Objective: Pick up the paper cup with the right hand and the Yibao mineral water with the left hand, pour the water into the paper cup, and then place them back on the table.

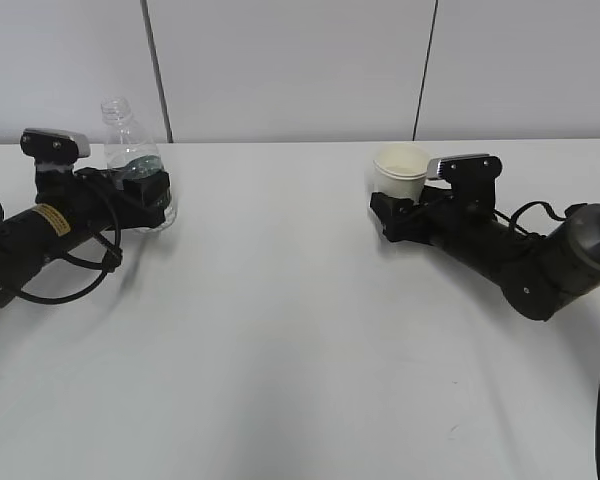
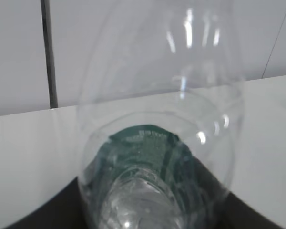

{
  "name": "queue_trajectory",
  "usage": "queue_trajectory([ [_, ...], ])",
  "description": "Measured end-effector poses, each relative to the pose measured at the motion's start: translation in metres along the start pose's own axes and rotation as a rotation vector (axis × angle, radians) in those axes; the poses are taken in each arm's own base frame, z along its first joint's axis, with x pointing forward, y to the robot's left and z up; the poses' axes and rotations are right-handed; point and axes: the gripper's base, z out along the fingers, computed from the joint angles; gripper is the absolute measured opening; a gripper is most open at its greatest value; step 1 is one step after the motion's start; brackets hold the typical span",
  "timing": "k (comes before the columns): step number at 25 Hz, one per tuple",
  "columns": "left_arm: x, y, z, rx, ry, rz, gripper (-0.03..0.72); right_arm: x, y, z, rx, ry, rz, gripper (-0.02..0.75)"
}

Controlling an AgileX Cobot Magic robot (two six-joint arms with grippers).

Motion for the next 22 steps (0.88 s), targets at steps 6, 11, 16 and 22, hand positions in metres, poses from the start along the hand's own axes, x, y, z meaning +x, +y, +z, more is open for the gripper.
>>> queue_trajectory([
  [6, 0.0, 0.0, 0.0, 0.0, 0.001, 0.001, 0.325, 0.008, 0.001, -0.006, -0.002, 0.027, 0.008, 0.656],
  [11, 0.0, 0.0, 0.0, 0.0, 0.001, 0.001, 0.325, 0.01, 0.003, -0.019, 0.016, 0.049, 0.013, 0.649],
  [16, 0.0, 0.0, 0.0, -0.001, 0.002, 0.001, 0.325, 0.0, 0.006, -0.03, 0.029, 0.033, 0.014, 0.642],
  [22, 0.0, 0.0, 0.0, -0.001, 0.002, 0.001, 0.325, -0.011, 0.01, -0.043, 0.031, 0.026, 0.011, 0.63],
])
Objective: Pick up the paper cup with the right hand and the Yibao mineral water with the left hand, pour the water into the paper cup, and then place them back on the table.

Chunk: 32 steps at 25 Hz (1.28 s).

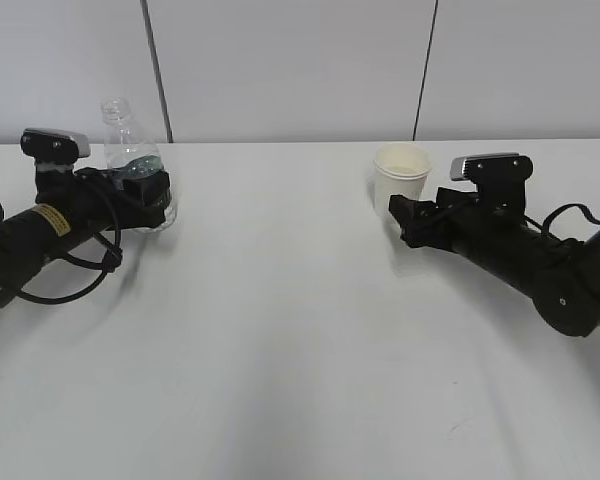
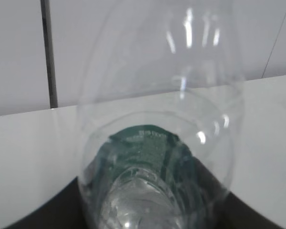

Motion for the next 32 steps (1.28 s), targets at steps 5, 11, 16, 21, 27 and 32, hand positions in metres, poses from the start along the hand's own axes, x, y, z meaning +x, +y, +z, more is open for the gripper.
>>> queue_trajectory([
  [5, 0.0, 0.0, 0.0, 0.0, 0.0, 0.0, 0.325, -0.01, 0.004, -0.017, 0.001, -0.001, -0.003, 0.625],
  [11, 0.0, 0.0, 0.0, 0.0, 0.001, 0.0, 0.368, -0.03, 0.011, -0.04, 0.0, -0.029, -0.009, 0.613],
  [16, 0.004, 0.001, 0.0, -0.007, 0.033, 0.0, 0.516, -0.05, 0.016, -0.054, -0.003, -0.076, -0.02, 0.603],
  [21, 0.004, 0.001, 0.0, -0.007, 0.027, -0.001, 0.589, -0.06, 0.018, -0.059, -0.006, -0.106, -0.028, 0.596],
  [27, -0.004, 0.0, -0.001, -0.004, 0.006, 0.006, 0.595, -0.068, 0.019, -0.063, -0.004, -0.121, -0.034, 0.595],
  [32, -0.031, -0.002, -0.003, -0.002, -0.053, 0.034, 0.595, -0.075, 0.02, -0.067, -0.001, -0.126, -0.04, 0.595],
])
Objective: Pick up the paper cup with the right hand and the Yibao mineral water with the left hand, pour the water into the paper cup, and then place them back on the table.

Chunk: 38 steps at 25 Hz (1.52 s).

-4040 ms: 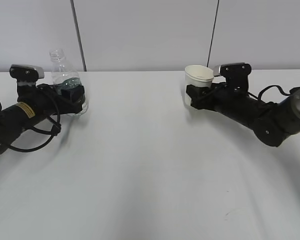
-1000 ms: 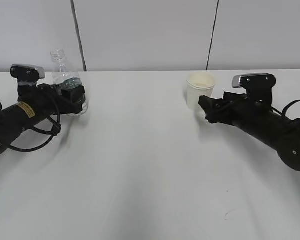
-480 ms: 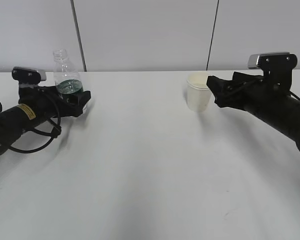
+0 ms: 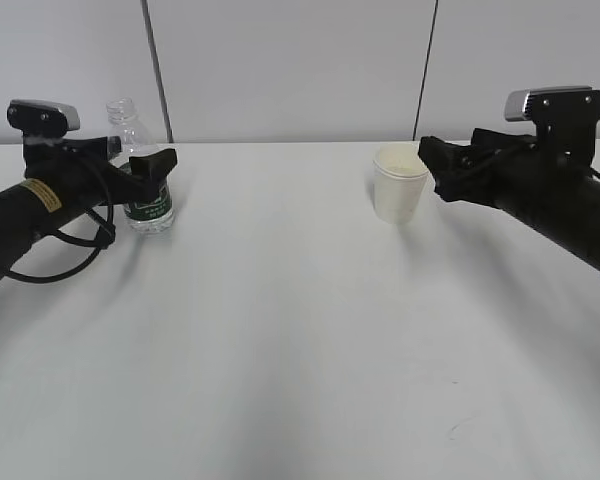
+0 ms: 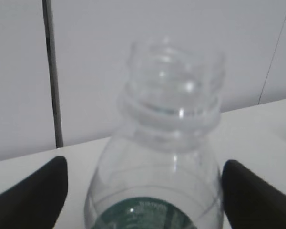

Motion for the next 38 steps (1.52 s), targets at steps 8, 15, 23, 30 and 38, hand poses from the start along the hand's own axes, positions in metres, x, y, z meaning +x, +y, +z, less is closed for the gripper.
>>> queue_trajectory([
  [8, -0.045, -0.004, -0.008, -0.001, -0.053, 0.057, 0.592, -0.02, 0.002, -0.006, 0.003, -0.035, -0.014, 0.595],
  [15, -0.078, -0.007, -0.017, -0.029, -0.064, 0.09, 0.589, -0.041, 0.004, -0.013, 0.008, -0.071, -0.03, 0.595],
  [23, -0.122, -0.007, -0.031, -0.106, -0.037, 0.081, 0.57, -0.092, -0.002, -0.005, 0.092, 0.033, -0.071, 0.594],
  [30, -0.167, -0.002, -0.042, -0.216, 0.014, 0.001, 0.567, -0.137, -0.012, 0.002, 0.204, 0.173, -0.028, 0.594],
  [38, -0.19, -0.005, -0.068, -0.423, 0.264, -0.051, 0.564, -0.19, -0.02, -0.003, 0.349, 0.378, 0.04, 0.594],
])
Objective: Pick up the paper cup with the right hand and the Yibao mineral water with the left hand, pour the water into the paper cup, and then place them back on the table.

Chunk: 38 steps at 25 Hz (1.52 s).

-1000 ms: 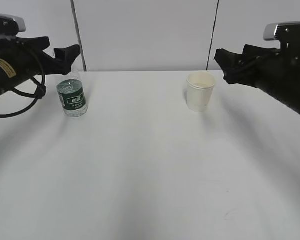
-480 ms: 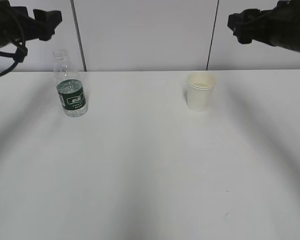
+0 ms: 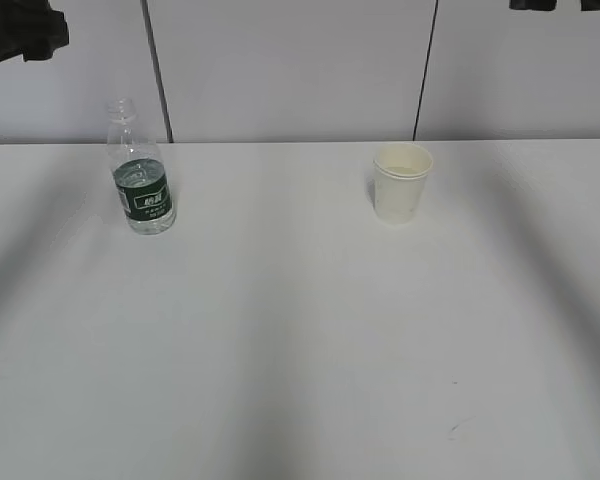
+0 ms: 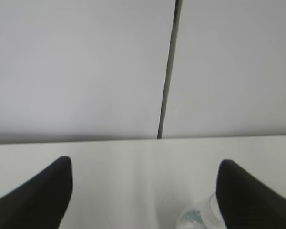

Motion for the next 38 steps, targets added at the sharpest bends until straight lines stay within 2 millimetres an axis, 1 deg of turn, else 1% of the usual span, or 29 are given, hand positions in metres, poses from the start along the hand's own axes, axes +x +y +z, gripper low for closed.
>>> queue_trajectory([
  [2, -0.002, -0.004, -0.006, -0.039, 0.068, 0.008, 0.564, -0.011, -0.002, -0.008, 0.022, 0.037, 0.015, 0.594],
  [5, -0.002, -0.011, -0.013, -0.093, 0.177, 0.006, 0.564, -0.021, -0.004, -0.019, 0.046, 0.09, 0.039, 0.594],
  [9, -0.01, -0.016, -0.027, -0.148, 0.272, -0.012, 0.558, -0.028, -0.005, -0.03, 0.061, 0.146, 0.063, 0.594],
  [14, -0.027, -0.015, -0.041, -0.178, 0.344, -0.038, 0.55, -0.028, -0.006, -0.034, 0.077, 0.198, 0.069, 0.594],
  [22, -0.048, -0.018, -0.063, -0.151, 0.513, -0.038, 0.543, -0.014, -0.009, -0.039, 0.109, 0.361, 0.048, 0.594],
  [25, -0.049, -0.021, -0.071, -0.12, 0.594, -0.041, 0.534, -0.005, -0.009, -0.042, 0.106, 0.469, 0.011, 0.594],
  [28, -0.042, -0.023, -0.075, -0.1, 0.699, -0.03, 0.526, 0.002, -0.008, -0.047, 0.092, 0.562, -0.013, 0.594],
  [31, -0.031, -0.023, -0.066, -0.094, 0.788, -0.008, 0.524, 0.004, -0.008, -0.048, 0.078, 0.588, -0.034, 0.594],
  [33, -0.026, -0.023, -0.059, -0.084, 0.815, -0.011, 0.522, 0.004, -0.007, -0.048, 0.069, 0.591, -0.034, 0.594],
  [38, -0.024, -0.023, -0.056, -0.072, 0.825, -0.003, 0.521, 0.004, -0.003, -0.05, 0.034, 0.599, -0.011, 0.594],
])
